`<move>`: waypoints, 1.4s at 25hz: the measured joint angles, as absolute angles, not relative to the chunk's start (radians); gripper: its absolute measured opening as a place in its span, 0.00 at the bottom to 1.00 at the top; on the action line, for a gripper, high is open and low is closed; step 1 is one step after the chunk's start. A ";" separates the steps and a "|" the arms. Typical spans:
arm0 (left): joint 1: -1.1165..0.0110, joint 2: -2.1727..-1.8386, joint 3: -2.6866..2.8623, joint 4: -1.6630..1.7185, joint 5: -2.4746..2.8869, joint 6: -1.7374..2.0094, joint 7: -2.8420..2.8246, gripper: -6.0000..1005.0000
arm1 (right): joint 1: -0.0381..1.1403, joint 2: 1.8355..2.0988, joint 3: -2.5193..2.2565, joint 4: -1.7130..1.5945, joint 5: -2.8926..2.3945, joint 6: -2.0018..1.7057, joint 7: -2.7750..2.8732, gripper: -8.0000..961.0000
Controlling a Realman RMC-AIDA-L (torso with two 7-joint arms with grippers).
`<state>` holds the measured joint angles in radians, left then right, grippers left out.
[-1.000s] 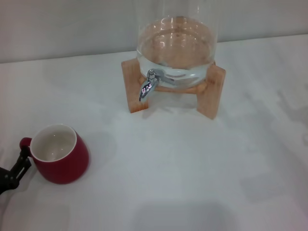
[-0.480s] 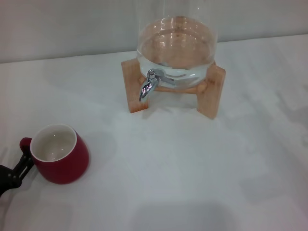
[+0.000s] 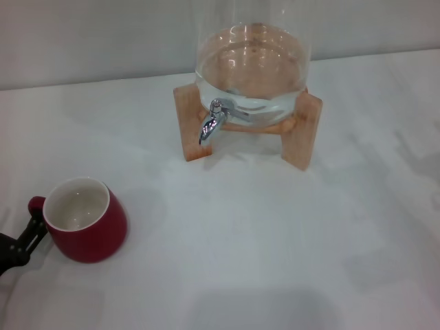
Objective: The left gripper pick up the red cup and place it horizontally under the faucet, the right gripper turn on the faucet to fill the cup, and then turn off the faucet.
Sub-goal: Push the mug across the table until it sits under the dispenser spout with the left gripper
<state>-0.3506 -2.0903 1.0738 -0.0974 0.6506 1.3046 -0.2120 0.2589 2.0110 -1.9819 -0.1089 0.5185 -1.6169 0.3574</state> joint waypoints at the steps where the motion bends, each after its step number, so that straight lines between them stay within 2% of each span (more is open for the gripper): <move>1: -0.351 -2.090 1.074 -0.097 0.651 1.305 -0.212 0.83 | 0.258 2.011 -1.982 -0.109 0.519 -1.617 0.357 0.91; 29: -0.354 -2.089 1.074 -0.097 0.649 1.279 -0.212 0.83 | 0.252 2.011 -1.994 -0.112 0.519 -1.631 0.357 0.91; 32: -0.354 -2.090 1.072 -0.097 0.645 1.278 -0.212 0.64 | 0.252 2.011 -1.994 -0.112 0.519 -1.631 0.357 0.91; 35: -0.356 -2.091 1.070 -0.097 0.643 1.278 -0.212 0.62 | 0.252 2.011 -1.994 -0.111 0.518 -1.631 0.357 0.91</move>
